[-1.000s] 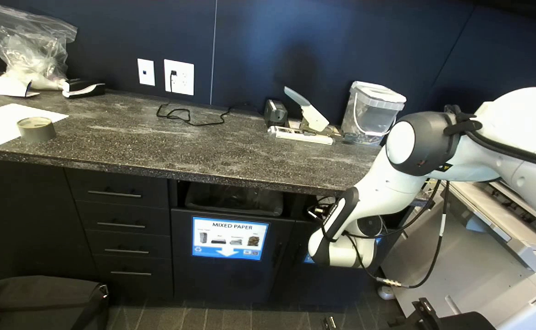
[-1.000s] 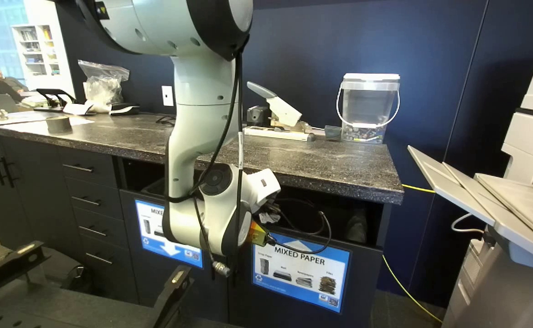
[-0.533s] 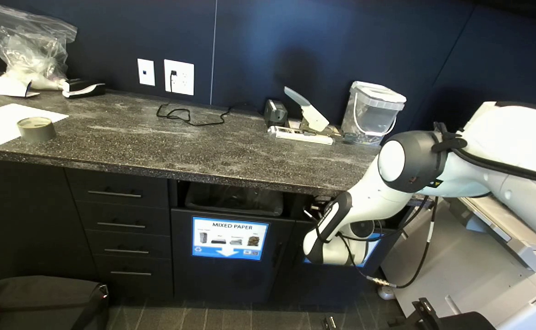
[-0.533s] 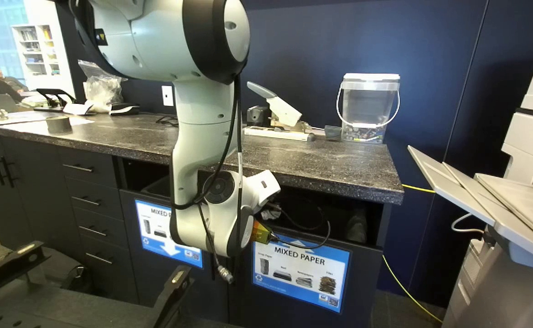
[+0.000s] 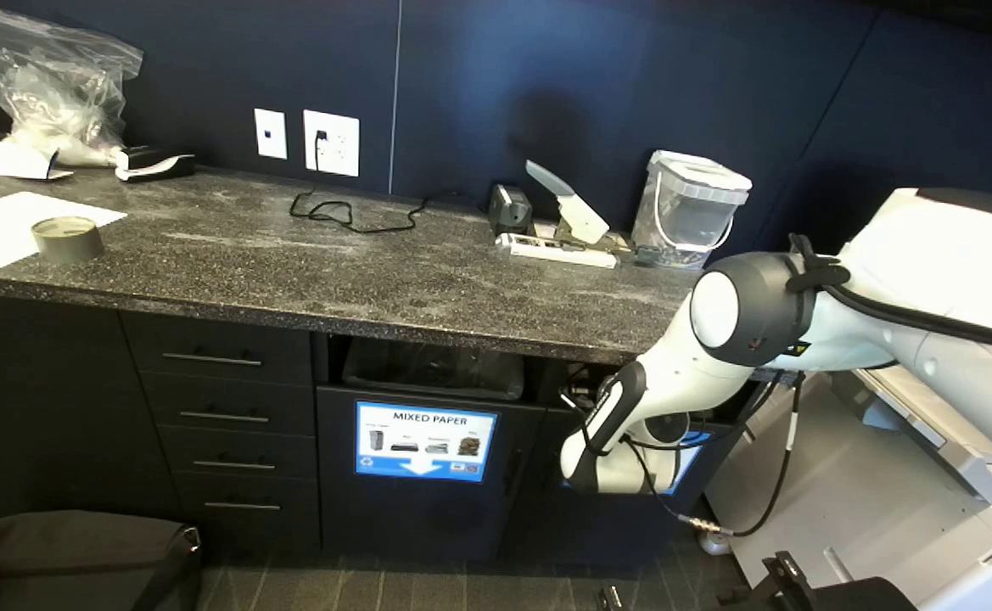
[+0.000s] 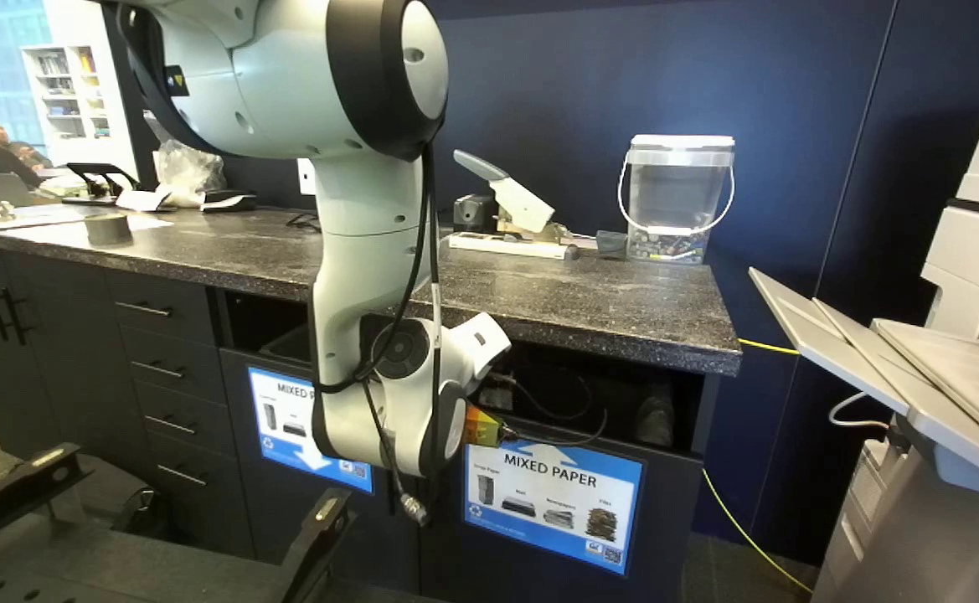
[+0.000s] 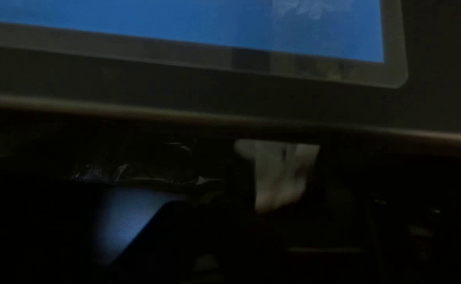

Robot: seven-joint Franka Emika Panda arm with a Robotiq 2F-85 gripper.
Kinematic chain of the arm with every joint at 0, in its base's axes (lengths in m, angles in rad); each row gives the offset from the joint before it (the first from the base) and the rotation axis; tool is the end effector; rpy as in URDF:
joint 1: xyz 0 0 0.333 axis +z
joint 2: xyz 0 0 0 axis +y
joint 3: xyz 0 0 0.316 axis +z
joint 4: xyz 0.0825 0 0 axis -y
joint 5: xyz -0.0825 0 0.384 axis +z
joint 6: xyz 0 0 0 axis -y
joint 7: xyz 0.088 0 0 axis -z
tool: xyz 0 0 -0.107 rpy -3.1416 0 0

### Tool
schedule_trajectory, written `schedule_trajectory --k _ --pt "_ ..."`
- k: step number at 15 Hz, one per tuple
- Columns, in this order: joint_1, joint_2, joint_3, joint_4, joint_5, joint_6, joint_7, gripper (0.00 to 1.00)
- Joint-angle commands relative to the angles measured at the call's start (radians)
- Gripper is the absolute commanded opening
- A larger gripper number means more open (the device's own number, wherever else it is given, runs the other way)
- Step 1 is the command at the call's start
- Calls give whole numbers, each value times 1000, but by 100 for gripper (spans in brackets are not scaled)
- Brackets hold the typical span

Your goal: Put the tissues in the rubbish bin.

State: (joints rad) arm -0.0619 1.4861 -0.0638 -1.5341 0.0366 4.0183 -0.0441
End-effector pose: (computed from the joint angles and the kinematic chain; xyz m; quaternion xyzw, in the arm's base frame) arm 0.5844 -0.0706 -0.0764 0.8771 -0.0120 0.4762 0.0613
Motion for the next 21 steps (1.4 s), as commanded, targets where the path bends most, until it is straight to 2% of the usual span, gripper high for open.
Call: schedule_trajectory --k 1,2,6,9,13,16,21 --pt "47 -27 -39 -24 41 3 -65 92" --pt "62 -38 -52 -41 57 -1 -88 99" --pt "111 -117 -91 -153 93 3 -159 100" --pt "175 -222 -124 -295 180 -77 -223 100" --pt "287 -372 -197 -493 273 -252 -285 100" --pt "364 -507 -259 -637 238 -411 -295 100" --pt "343 -764 -288 -817 34 -684 -285 100"
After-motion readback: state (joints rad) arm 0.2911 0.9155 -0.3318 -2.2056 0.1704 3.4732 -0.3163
